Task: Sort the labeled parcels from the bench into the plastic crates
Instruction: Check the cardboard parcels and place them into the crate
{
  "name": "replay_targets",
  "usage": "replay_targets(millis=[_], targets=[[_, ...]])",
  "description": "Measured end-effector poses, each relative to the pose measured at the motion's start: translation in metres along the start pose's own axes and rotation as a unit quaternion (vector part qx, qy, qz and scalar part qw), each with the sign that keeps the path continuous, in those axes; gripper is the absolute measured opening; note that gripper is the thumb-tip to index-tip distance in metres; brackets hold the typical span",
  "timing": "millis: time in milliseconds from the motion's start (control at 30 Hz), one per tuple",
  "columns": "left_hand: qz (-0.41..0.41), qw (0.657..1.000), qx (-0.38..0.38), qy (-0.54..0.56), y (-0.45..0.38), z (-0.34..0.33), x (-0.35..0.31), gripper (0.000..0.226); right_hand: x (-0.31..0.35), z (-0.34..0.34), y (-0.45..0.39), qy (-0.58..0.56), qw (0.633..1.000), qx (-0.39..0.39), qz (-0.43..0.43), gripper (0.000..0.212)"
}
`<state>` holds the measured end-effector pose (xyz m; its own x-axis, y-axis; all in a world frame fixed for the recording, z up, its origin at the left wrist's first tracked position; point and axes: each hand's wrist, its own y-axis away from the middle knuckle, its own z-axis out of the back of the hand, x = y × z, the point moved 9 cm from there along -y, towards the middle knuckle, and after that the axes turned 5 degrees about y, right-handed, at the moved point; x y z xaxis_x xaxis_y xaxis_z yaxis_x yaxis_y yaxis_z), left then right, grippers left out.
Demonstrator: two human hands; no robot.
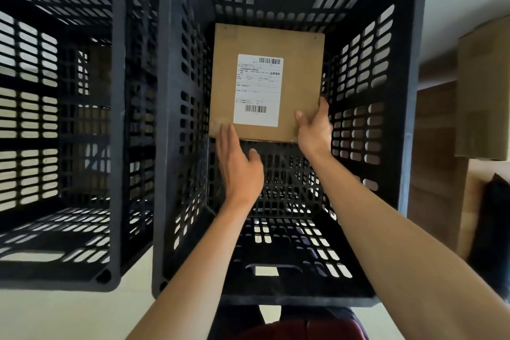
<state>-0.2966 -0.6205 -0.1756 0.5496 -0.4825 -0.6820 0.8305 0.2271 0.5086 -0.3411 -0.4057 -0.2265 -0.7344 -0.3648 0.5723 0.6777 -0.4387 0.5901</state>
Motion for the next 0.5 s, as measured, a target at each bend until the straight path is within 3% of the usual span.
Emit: replay_targets(millis=[133, 333, 500], targets=[[0.006, 0.995, 0.041, -0.091, 0.000, -0.012, 0.007, 0.063, 0.005, -0.004, -0.005, 0.042, 0.999, 0.023, -0.003, 0.066], [0.014, 0.981, 0.106, -0.162, 0.000, -0.015, 0.010, 0.066, 0.005, -0.005, -0.004, 0.073, 0.995, 0.064, -0.001, 0.069], [0.011, 0.985, 0.102, -0.136, -0.002, 0.006, 0.003, 0.051, 0.013, 0.005, 0.019, 0.085, 0.994, 0.061, 0.018, 0.071]])
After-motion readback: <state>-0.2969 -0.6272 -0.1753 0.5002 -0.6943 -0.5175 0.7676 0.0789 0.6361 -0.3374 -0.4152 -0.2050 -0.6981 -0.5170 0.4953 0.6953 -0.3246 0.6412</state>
